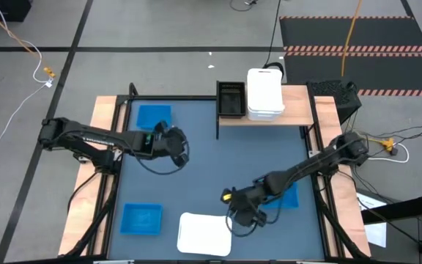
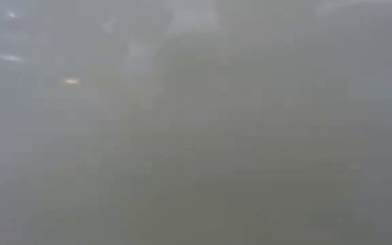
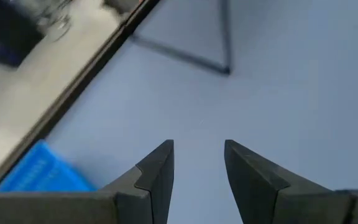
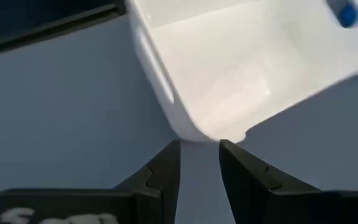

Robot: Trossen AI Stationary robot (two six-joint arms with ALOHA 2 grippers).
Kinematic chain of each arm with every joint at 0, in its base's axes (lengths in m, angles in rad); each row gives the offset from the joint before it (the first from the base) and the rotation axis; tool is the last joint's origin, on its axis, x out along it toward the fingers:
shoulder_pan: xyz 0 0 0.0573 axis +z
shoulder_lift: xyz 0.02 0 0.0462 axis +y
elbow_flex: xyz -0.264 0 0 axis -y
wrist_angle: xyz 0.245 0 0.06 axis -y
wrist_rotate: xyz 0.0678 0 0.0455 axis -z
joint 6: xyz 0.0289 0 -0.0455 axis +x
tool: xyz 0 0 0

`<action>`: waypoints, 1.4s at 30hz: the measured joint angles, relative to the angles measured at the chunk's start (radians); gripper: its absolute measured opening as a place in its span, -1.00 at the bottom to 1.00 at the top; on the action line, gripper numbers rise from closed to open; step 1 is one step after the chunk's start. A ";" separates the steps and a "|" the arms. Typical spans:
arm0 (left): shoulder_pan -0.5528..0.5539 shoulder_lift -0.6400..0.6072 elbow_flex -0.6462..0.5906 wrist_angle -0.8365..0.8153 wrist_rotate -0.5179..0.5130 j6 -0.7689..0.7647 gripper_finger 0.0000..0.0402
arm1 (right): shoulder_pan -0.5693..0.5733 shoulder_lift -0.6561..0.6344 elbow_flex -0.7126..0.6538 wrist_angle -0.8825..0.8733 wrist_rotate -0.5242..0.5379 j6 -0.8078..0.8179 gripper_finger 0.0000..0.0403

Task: Stack baskets on shelf by color
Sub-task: Stack the white bin on top of the stacked white bin into the shelf

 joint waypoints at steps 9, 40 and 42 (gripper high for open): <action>-0.054 0.000 -0.084 -0.069 -0.015 -0.277 -0.28 | 0.045 0.110 0.222 -0.205 -0.015 -0.187 -0.47; -0.136 -0.050 -0.071 0.144 -0.051 -0.138 -0.28 | 0.025 0.070 0.220 -0.438 0.152 -0.267 -0.98; -0.118 -0.074 -0.072 0.146 -0.050 -0.116 -0.28 | 0.021 -0.007 0.220 -0.467 0.151 -0.234 -0.99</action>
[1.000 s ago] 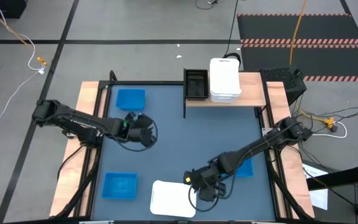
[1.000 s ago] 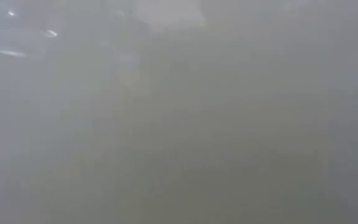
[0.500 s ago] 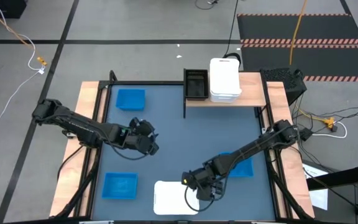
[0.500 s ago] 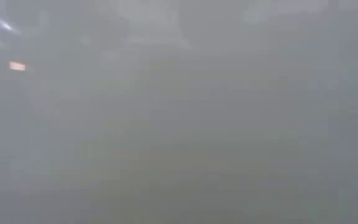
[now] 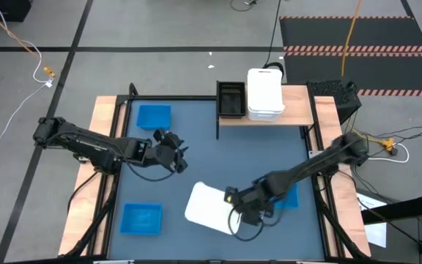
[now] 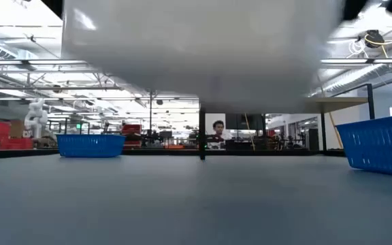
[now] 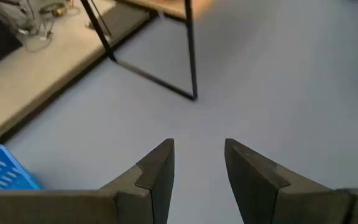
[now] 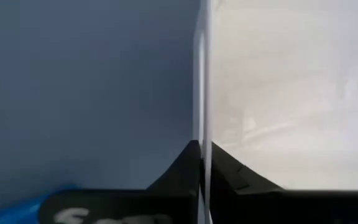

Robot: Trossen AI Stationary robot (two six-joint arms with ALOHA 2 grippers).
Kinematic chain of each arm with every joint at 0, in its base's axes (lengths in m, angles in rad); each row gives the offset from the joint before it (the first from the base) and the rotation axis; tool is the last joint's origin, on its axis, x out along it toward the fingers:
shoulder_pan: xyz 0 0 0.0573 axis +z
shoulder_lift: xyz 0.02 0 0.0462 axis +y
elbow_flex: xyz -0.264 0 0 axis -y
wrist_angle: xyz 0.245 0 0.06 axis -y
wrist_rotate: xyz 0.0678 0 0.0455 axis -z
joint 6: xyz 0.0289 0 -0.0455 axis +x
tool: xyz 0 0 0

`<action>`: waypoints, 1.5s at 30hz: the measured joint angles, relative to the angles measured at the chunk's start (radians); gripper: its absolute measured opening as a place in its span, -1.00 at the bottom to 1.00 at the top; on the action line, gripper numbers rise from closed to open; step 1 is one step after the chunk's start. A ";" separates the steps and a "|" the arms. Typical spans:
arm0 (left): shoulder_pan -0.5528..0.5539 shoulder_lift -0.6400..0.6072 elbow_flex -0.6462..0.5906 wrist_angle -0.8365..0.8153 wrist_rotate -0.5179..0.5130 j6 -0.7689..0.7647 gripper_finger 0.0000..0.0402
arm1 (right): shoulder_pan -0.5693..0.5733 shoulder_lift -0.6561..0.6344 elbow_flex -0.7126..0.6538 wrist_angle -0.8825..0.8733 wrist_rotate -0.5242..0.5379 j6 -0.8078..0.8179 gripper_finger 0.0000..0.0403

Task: Stack baskets on shelf by color
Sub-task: Stack the white bin on top of the stacked white bin into the shelf

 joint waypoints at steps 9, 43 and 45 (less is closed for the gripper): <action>0.055 -0.101 0.000 0.175 -0.001 0.137 -0.28 | -0.163 -0.425 0.002 0.031 0.363 0.275 -0.99; 0.074 0.068 0.000 0.559 0.213 0.319 -0.28 | -0.892 -0.379 0.337 -0.601 0.156 0.344 -1.00; 0.067 0.067 0.000 0.560 0.214 0.320 -0.28 | -0.897 -0.385 0.338 -0.603 0.156 0.344 -1.00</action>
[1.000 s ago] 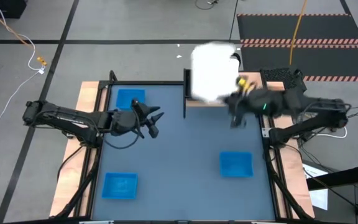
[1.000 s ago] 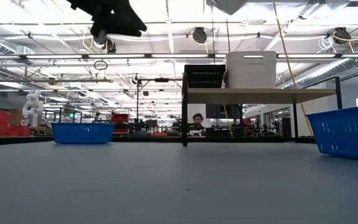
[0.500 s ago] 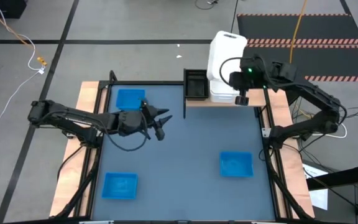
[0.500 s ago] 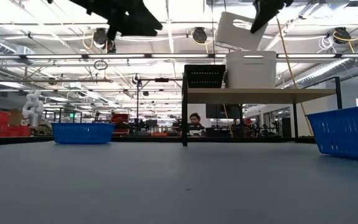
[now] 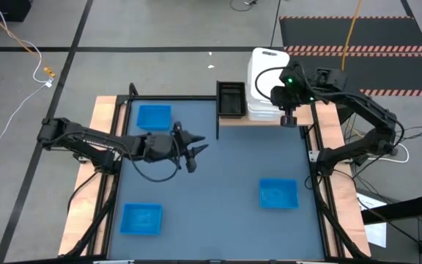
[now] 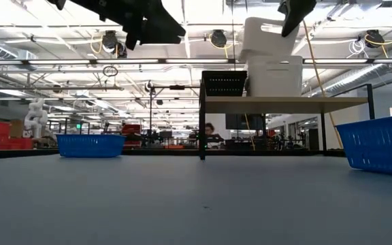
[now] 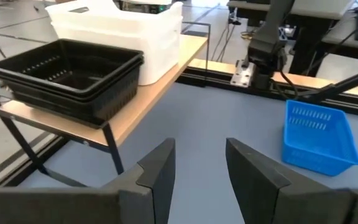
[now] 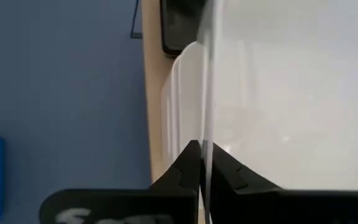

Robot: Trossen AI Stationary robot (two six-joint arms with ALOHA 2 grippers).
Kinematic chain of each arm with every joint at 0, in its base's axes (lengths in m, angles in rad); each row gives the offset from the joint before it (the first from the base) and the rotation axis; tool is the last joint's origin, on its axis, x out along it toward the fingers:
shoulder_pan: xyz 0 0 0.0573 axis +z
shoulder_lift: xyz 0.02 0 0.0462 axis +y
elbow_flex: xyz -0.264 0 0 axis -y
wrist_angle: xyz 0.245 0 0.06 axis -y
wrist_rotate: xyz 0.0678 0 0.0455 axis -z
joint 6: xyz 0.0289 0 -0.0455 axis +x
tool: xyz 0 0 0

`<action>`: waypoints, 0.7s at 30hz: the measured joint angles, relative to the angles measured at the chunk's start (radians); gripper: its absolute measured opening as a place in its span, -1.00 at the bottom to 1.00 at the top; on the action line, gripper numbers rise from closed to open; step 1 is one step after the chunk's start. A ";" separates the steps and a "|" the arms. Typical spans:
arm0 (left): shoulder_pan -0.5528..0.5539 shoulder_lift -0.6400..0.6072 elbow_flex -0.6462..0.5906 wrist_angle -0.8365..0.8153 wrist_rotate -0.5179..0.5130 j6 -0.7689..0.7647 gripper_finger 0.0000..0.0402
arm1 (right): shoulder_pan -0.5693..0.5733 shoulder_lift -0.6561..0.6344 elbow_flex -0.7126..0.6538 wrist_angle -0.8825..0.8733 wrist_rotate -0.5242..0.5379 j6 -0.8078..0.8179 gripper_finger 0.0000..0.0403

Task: Stack baskets on shelf by color
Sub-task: Stack the white bin on top of the stacked white bin into the shelf

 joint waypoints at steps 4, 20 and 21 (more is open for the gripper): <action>-0.002 0.000 0.000 0.000 0.002 0.000 -0.28 | -0.010 0.000 0.000 -0.007 -0.006 0.000 -1.00; -0.002 0.000 0.000 0.003 0.000 0.002 -0.28 | -0.021 -0.001 -0.013 -0.038 -0.006 0.000 -1.00; -0.002 0.000 0.000 0.003 0.000 0.002 -0.28 | -0.021 0.000 -0.017 -0.037 -0.006 0.001 -0.99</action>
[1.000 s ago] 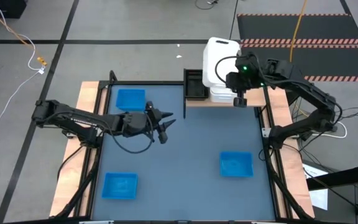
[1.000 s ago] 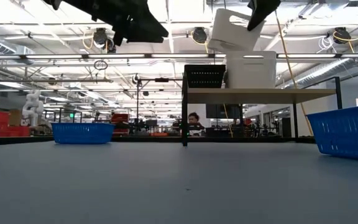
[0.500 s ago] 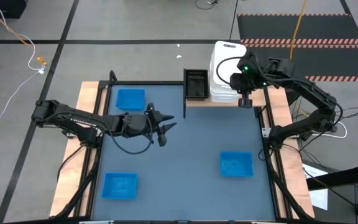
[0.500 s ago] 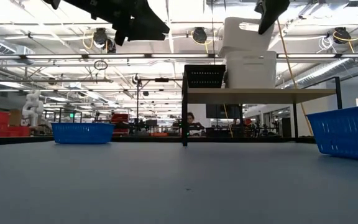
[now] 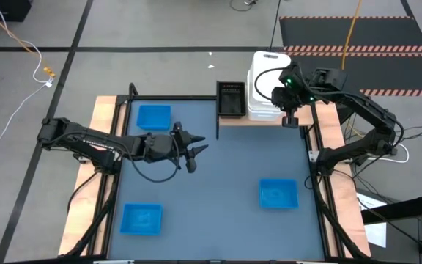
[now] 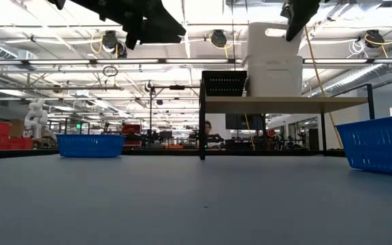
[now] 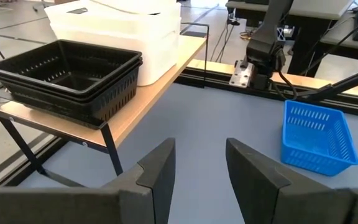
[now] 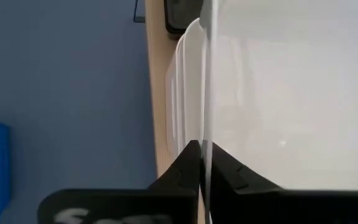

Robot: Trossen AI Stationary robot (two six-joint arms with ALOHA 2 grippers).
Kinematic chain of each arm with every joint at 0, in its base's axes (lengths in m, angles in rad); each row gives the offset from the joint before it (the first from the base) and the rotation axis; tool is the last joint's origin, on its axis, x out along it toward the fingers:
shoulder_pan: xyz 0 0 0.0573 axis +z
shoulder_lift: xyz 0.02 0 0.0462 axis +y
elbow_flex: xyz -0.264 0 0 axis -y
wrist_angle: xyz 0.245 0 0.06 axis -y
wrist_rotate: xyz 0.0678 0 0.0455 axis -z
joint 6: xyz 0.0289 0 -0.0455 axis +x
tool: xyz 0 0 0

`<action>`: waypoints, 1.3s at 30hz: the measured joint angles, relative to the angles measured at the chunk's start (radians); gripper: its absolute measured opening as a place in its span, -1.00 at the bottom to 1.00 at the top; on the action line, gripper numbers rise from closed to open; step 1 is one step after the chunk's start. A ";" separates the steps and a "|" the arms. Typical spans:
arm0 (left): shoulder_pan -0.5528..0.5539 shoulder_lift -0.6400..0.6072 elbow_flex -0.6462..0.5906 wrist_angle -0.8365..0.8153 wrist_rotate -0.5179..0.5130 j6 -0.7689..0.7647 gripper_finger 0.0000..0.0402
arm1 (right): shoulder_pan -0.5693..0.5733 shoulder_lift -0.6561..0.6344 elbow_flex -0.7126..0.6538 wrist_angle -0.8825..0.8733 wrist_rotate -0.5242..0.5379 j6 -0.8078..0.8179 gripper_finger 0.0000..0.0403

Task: Stack baskets on shelf by color
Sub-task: Stack the white bin on top of the stacked white bin into the shelf, then put the middle right blue bin into the shelf

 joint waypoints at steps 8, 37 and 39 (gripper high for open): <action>0.000 0.000 0.000 0.000 0.003 0.000 -0.28 | 0.000 0.000 -0.009 0.030 0.002 -0.001 -0.75; 0.004 0.000 0.000 0.013 0.007 -0.003 -0.28 | 0.050 -0.212 -0.178 0.414 -0.286 0.193 -0.74; 0.004 0.000 0.000 0.012 0.007 -0.003 -0.28 | 0.063 -0.238 -0.245 0.468 -0.288 0.190 -0.74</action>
